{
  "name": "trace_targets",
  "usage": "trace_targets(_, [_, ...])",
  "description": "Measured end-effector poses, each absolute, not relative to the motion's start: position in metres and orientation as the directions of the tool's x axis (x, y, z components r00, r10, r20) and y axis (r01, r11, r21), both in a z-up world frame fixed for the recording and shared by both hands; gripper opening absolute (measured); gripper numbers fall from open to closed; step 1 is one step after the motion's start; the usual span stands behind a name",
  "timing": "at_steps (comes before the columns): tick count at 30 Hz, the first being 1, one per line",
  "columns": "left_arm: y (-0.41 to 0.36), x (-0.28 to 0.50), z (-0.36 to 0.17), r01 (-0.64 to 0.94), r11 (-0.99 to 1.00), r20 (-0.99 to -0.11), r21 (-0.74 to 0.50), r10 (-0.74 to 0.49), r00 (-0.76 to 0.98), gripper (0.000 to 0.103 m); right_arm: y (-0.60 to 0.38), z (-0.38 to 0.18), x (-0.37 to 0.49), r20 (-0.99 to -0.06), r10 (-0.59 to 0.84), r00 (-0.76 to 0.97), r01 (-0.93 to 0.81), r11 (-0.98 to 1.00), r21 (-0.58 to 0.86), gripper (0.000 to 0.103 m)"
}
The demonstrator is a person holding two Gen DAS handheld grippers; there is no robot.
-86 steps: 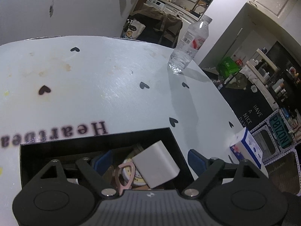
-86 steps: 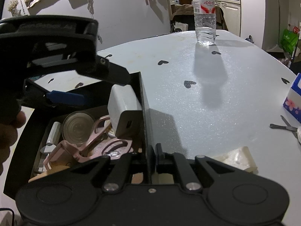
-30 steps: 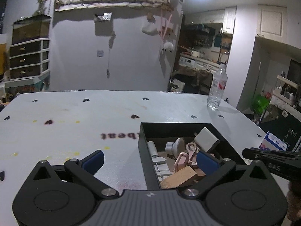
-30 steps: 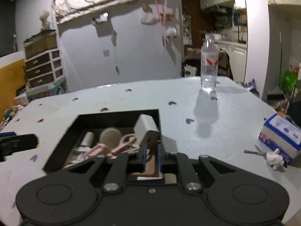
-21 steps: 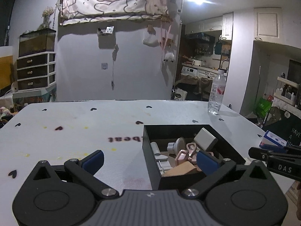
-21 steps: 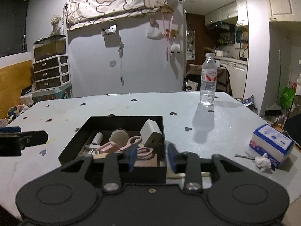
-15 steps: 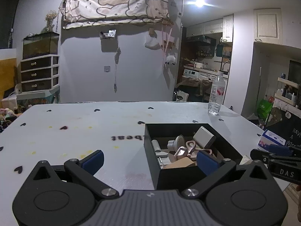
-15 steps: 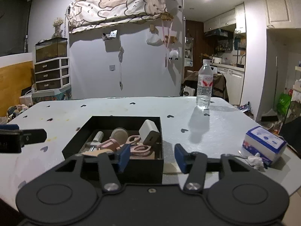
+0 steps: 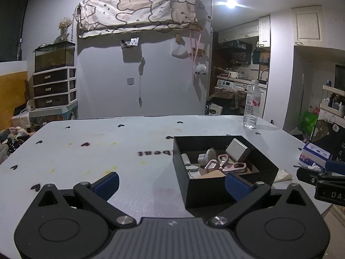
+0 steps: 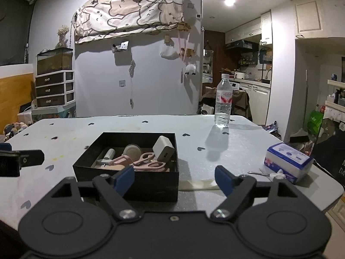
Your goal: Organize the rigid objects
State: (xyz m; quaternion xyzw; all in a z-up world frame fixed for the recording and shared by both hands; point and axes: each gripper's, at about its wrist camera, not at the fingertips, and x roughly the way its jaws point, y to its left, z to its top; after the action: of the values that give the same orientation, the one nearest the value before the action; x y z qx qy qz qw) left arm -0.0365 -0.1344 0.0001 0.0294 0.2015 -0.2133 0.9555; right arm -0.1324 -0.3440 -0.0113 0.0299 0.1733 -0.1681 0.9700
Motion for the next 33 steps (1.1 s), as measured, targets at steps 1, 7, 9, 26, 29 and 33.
trace_targets(1, [-0.1339, -0.0373, -0.0004, 0.418, 0.908, -0.398, -0.029, -0.394, 0.828, 0.103, -0.3435, -0.0112, -0.1333, -0.347, -0.318, 0.882, 0.339, 0.941, 0.0, 0.084])
trace_targets(7, [-0.1325, -0.0412, -0.0035, 0.412, 0.911, -0.411, -0.025, -0.385, 0.826, 0.103, -0.3421, -0.0106, -0.1372, -0.344, -0.326, 0.88, 0.348, 0.938, 0.001, 0.089])
trace_targets(9, [-0.1328, -0.0414, -0.0038, 0.41, 0.912, -0.413, -0.021, -0.381, 0.827, 0.103, -0.3423, -0.0107, -0.1378, -0.345, -0.335, 0.877, 0.356, 0.934, -0.001, 0.091])
trace_targets(26, [-0.1323, -0.0418, -0.0036, 0.411, 0.911, -0.416, -0.018, -0.381, 0.826, 0.103, -0.3417, -0.0096, -0.139, -0.341, -0.338, 0.877, 0.36, 0.933, 0.002, 0.093])
trace_targets(29, [-0.1322, -0.0419, -0.0036, 0.411, 0.912, -0.417, -0.019, -0.381, 0.826, 0.103, -0.3417, -0.0096, -0.1392, -0.341, -0.338, 0.877, 0.36, 0.933, 0.002, 0.093])
trace_targets(33, [-0.1321, -0.042, -0.0036, 0.411, 0.912, -0.416, -0.019, -0.381, 0.826, 0.103, -0.3413, -0.0093, -0.1394, -0.341, -0.338, 0.877, 0.36, 0.933, 0.001, 0.094])
